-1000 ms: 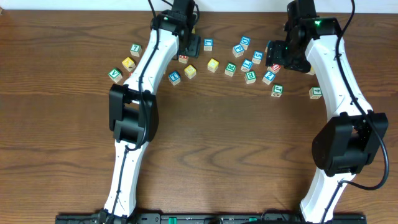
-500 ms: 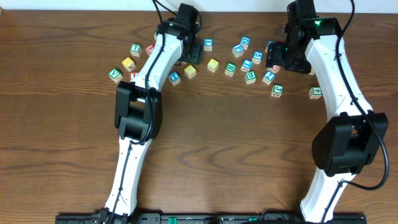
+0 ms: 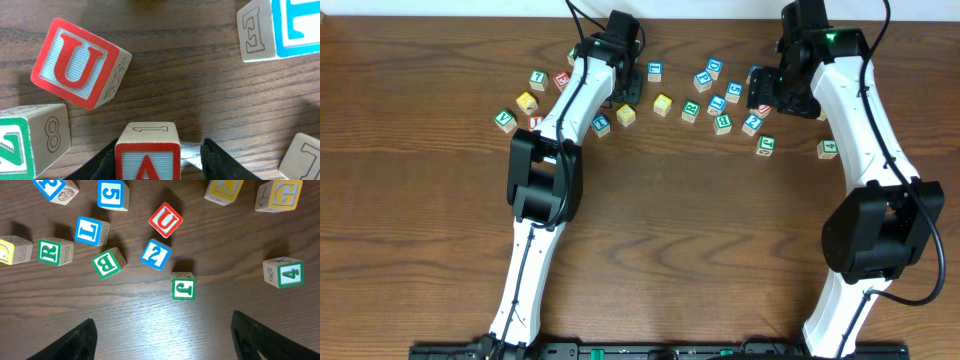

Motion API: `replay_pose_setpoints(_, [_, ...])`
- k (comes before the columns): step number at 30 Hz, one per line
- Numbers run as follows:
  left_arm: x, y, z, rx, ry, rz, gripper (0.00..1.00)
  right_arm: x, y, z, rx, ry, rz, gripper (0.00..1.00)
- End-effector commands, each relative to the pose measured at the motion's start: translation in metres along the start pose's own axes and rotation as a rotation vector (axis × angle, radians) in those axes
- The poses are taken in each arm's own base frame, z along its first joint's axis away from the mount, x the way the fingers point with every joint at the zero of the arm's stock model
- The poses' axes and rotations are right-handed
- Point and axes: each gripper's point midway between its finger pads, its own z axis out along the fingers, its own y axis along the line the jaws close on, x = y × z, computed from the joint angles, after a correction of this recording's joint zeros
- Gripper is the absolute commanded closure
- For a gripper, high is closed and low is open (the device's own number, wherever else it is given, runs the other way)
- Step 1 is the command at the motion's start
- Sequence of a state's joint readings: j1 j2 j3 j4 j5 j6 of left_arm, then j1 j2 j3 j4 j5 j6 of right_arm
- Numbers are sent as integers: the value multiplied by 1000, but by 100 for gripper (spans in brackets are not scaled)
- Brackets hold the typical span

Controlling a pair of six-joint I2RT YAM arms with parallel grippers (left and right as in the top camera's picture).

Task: Spell out AI2
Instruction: 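Lower left gripper and grasp the red A block, then carry the red A block toward the open table center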

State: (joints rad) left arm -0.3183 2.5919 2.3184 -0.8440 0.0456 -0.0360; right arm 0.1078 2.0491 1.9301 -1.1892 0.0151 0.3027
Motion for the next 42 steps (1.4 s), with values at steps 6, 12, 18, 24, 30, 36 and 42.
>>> replay_pose_setpoints(6, [4, 2, 4, -14, 11, -5, 65, -4, 0, -1, 0, -10, -9, 19])
replay_pose_setpoints(12, [-8, 1, -15, -10, -28, -6, 70, -4, 0, -1, 0, -10, -10, 18])
replay_pose_setpoints(18, [-26, -1, -53, -3, -98, -8, 70, -4, -1, -1, 4, -11, -10, 16])
replay_pose_setpoints(24, [-38, -2, -111, 6, -159, -29, 70, -5, -1, -1, 6, -13, -10, 15])
replay_pose_setpoints(30, [-27, 0, -186, 9, -174, -46, 70, -5, -1, -1, 6, -16, -10, 15])
replay_pose_setpoints(36, [-11, 3, -261, 15, -213, -50, 70, -10, -2, -1, 11, -36, -10, 14])
replay_pose_setpoints(42, [12, 6, -313, 18, -231, -58, 70, -10, -2, -1, 10, -37, -9, 14])
